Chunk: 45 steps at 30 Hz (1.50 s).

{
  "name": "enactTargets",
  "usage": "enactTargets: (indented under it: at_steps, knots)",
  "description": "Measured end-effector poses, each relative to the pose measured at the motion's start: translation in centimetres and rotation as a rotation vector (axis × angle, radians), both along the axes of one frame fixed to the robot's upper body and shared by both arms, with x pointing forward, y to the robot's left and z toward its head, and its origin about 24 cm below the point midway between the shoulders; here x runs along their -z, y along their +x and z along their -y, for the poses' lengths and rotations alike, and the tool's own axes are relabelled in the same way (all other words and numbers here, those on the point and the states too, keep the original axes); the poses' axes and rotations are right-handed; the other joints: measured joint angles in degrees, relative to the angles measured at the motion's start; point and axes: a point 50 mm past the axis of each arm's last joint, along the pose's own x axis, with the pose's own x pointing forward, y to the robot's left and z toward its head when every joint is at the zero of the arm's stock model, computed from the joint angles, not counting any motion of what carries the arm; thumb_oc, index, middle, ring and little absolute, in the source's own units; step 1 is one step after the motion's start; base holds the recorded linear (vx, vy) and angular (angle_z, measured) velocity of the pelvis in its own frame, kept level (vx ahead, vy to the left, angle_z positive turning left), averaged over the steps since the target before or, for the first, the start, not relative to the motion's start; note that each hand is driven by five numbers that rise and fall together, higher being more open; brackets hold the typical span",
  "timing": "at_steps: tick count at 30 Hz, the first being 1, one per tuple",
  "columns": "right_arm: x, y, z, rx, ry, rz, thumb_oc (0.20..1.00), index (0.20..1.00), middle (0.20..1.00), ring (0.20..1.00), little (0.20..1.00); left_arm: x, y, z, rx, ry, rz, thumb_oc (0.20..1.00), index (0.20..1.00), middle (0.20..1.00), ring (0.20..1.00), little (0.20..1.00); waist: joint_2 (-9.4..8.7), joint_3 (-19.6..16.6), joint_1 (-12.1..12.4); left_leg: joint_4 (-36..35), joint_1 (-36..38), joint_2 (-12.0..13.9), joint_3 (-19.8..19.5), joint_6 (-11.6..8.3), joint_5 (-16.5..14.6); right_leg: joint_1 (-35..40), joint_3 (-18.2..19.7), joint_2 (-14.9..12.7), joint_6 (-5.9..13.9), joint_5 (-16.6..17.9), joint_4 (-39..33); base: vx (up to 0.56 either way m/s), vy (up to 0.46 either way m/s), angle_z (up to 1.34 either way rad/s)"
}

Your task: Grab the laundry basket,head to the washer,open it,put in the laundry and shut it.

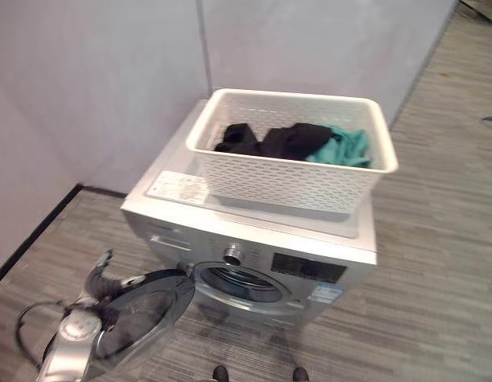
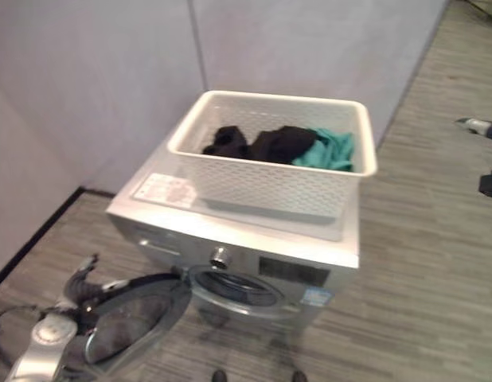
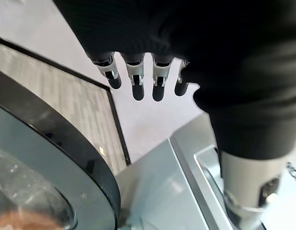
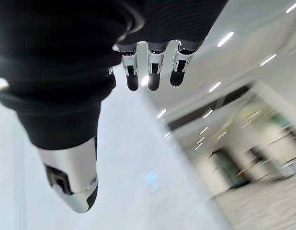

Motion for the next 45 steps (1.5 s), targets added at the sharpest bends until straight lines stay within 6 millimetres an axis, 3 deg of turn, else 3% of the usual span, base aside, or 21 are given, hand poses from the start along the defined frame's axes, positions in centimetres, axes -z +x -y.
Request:
enactTargets:
  at_steps: [1,2,4,5,7,8,9,11,12,15,21,29,35,39,45]
  knots:
    - [-0.3,0.2,0.3,0.004,0.004,-0.004,1.000,1.000,1.000,1.000,1.000,-0.4,0.5,0.5,0.027,0.000,0.021,1.000,1.000,1.000,1.000,1.000,-0.25,0.5,0.6,1.2,-0.5,-0.6,-1.7,1.23,-0.7,-1.8,0.2,0.0,0.09,-1.7,5.0,0.01,0.103,0.80]
    - [-0.6,0.4,0.6,0.026,-0.016,-0.028,1.000,1.000,1.000,1.000,1.000,-0.6,1.1,1.0,0.058,0.005,0.021,1.000,1.000,1.000,1.000,1.000,-0.01,1.2,0.7,2.3,-0.8,-1.0,-2.9,1.22,-0.7,-3.6,0.7,-0.4,-0.41,-2.8,10.2,0.06,0.007,0.56]
    - [-1.2,1.7,0.8,0.033,-0.022,-0.087,1.000,1.000,1.000,1.000,1.000,-1.1,1.4,1.0,0.089,0.020,0.024,1.000,1.000,1.000,1.000,1.000,-0.78,2.0,2.0,2.8,0.3,-1.8,-3.2,2.44,-1.6,-7.2,1.7,-2.1,-0.29,-5.4,18.0,0.05,-0.066,0.21]
    - [-1.9,1.9,0.5,0.020,-0.039,-0.097,1.000,1.000,1.000,1.000,1.000,-1.4,1.5,0.9,0.095,0.024,0.029,1.000,1.000,1.000,1.000,1.000,-1.28,2.4,2.7,2.9,0.4,-2.2,-3.2,3.02,-2.0,-8.2,1.7,-2.5,-1.06,-5.9,17.2,0.03,-0.084,0.04]
    - [-3.6,2.3,-0.1,-0.003,-0.057,-0.090,1.000,1.000,1.000,1.000,1.000,-1.8,1.9,1.0,0.103,0.019,0.044,1.000,1.000,1.000,1.000,1.000,-1.74,3.6,2.1,4.0,-0.6,-2.5,-5.1,3.65,-2.4,-9.7,2.1,-2.4,-0.05,-5.0,13.5,0.03,-0.057,0.37]
    - [-5.7,2.8,-0.8,-0.020,-0.079,-0.075,1.000,1.000,1.000,1.000,1.000,-2.4,2.7,1.5,0.124,0.014,0.071,1.000,1.000,1.000,1.000,1.000,-1.76,6.0,1.8,5.0,-1.2,-2.3,-6.4,4.03,-2.7,-11.7,4.4,-1.5,1.40,-3.5,8.3,0.04,-0.054,0.53]
    - [-6.3,2.9,-1.1,-0.029,-0.081,-0.065,1.000,1.000,1.000,1.000,1.000,-2.6,3.0,1.7,0.130,0.007,0.082,1.000,1.000,1.000,1.000,1.000,-2.20,6.2,1.3,5.3,-1.8,-2.3,-7.1,3.90,-2.7,-12.2,4.8,-1.5,1.53,-2.1,6.1,0.03,-0.049,0.79]
    - [-6.5,3.1,-1.0,-0.041,-0.056,-0.090,1.000,1.000,1.000,1.000,1.000,-3.0,3.0,1.8,0.148,0.010,0.101,1.000,1.000,1.000,1.000,1.000,-4.68,5.6,1.1,5.2,-1.5,-3.4,-9.4,2.53,-2.8,-8.2,4.7,-2.1,1.57,0.1,3.2,0.05,-0.151,0.74]
    - [-6.7,3.7,-0.9,-0.060,0.005,-0.095,1.000,1.000,1.000,1.000,1.000,-2.7,2.8,1.9,0.140,-0.014,0.103,1.000,1.000,1.000,1.000,1.000,-5.56,5.6,1.8,5.8,-1.4,-2.7,-10.9,0.13,-2.9,-6.0,4.0,-1.9,0.47,5.2,1.2,0.07,-0.214,0.55]
    - [-6.4,4.8,-1.0,-0.083,0.049,-0.189,1.000,1.000,1.000,1.000,1.000,-2.1,2.1,3.2,0.198,-0.077,0.080,1.000,1.000,1.000,1.000,1.000,-5.59,4.9,2.4,5.1,-1.7,0.7,-13.7,-2.13,-3.2,-3.7,1.1,2.0,-1.46,6.2,-3.4,0.05,-0.118,0.36]
    - [-6.8,5.9,-1.9,-0.152,0.109,-0.280,1.000,1.000,1.000,1.000,1.000,-1.3,1.4,3.5,0.211,-0.121,0.042,1.000,1.000,1.000,1.000,1.000,-5.29,4.8,1.4,4.2,-1.8,3.9,-14.5,-4.04,-3.5,-2.9,-0.2,4.9,-2.95,6.8,-5.4,0.00,-0.090,0.02]
    - [-5.8,5.4,-3.3,-0.232,-0.002,-0.583,1.000,1.000,1.000,1.000,1.000,-1.8,1.4,3.5,0.247,-0.143,0.044,1.000,1.000,1.000,1.000,1.000,-5.90,5.1,-0.2,3.6,-2.7,4.2,-15.4,-4.83,-3.3,-3.5,-1.6,5.3,-3.30,6.6,-5.7,-0.03,-0.042,0.07]
    - [-5.1,4.6,-7.9,-0.442,-0.113,-0.645,1.000,1.000,1.000,1.000,1.000,-1.8,1.1,3.5,0.257,-0.150,0.037,1.000,1.000,1.000,1.000,1.000,-6.10,8.2,-0.8,4.1,-5.0,4.6,-13.8,-5.28,-3.0,-6.5,-0.1,5.6,-4.01,7.6,-5.6,-0.06,0.004,-0.15]
    - [-3.9,4.5,-8.8,-0.480,-0.136,-0.707,1.000,1.000,1.000,1.000,1.000,-1.8,1.1,3.5,0.260,-0.151,0.035,1.000,1.000,1.000,1.000,1.000,-5.16,10.8,-0.8,4.5,-5.9,4.7,-13.5,-5.32,-3.0,-7.5,0.3,5.7,-3.99,8.2,-5.6,-0.05,0.014,-0.07]
    - [-3.6,4.8,-7.8,-0.422,-0.141,-0.724,1.000,1.000,1.000,1.000,1.000,-2.5,1.4,3.6,0.269,-0.147,0.061,1.000,1.000,1.000,1.000,1.000,-4.19,12.4,0.3,5.1,-8.8,4.6,-12.3,-5.42,-2.9,-10.7,1.4,5.7,-4.25,9.1,-5.6,-0.06,0.012,-0.09]
